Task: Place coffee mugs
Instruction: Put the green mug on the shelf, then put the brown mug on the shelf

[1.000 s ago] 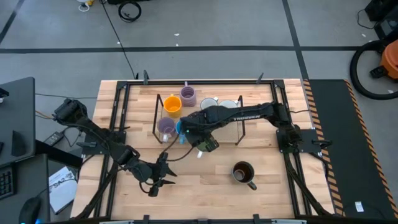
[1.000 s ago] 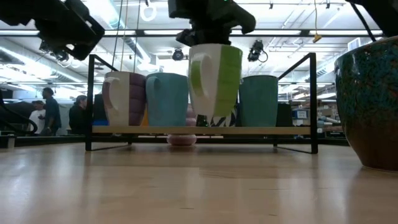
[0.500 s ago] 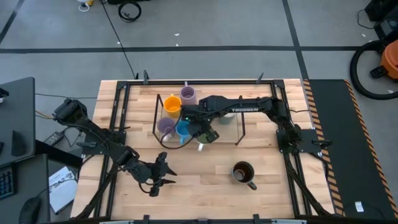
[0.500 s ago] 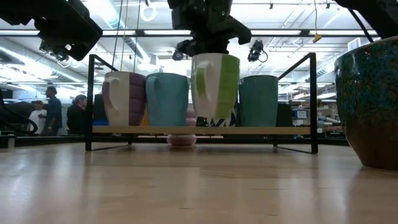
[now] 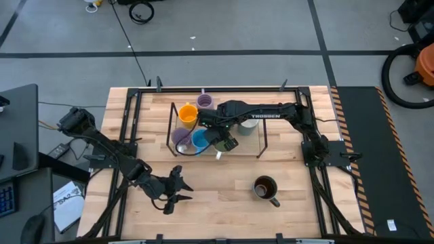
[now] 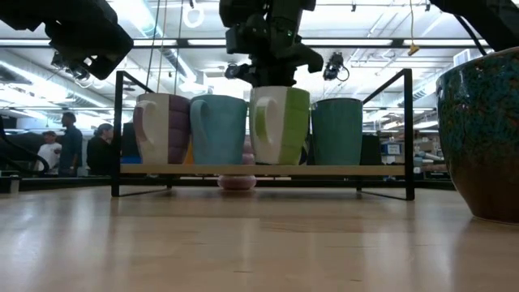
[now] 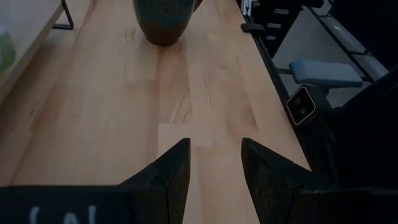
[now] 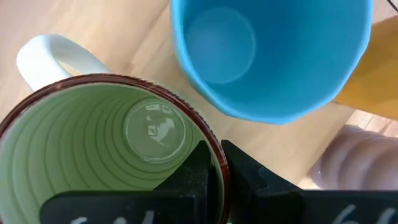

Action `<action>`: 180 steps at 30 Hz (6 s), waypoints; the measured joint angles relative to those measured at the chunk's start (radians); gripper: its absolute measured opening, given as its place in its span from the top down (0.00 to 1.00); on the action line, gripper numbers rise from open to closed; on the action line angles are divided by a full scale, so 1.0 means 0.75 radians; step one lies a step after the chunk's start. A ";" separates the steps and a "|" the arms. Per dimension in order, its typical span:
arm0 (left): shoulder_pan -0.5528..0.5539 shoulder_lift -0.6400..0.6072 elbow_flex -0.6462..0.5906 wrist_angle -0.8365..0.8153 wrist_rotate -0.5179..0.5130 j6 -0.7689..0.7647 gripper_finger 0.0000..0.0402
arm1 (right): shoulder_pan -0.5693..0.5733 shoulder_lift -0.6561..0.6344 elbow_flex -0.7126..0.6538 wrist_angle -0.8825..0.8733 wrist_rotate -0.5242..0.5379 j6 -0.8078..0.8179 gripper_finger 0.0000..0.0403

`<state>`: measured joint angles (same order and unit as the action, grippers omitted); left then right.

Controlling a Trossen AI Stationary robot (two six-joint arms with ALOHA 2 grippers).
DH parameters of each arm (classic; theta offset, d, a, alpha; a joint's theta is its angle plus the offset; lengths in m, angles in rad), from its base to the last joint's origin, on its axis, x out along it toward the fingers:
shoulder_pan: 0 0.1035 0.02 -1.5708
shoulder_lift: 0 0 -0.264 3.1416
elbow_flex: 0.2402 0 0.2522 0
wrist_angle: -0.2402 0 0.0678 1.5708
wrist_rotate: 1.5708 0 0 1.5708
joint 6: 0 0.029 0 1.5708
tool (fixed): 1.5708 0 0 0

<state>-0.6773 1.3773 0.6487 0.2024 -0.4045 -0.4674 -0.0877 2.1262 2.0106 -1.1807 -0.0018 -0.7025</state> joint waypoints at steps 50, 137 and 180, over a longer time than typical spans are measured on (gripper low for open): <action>0.025 0.000 0.000 0.002 -0.014 -0.028 0.63 | -0.080 -0.010 -0.090 0.046 -0.077 -0.006 0.89; 0.187 -0.235 -0.002 -0.185 -0.048 0.163 0.63 | 0.404 -0.162 0.391 -0.522 0.074 0.853 0.60; 0.280 -0.243 0.000 -0.215 0.013 0.359 0.63 | 0.673 -0.477 -0.844 0.040 -0.072 1.352 0.60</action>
<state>-0.4675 1.1950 0.6487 0.0410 -0.3946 -0.1979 0.4168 1.7683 1.3774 -1.1507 -0.0561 0.3114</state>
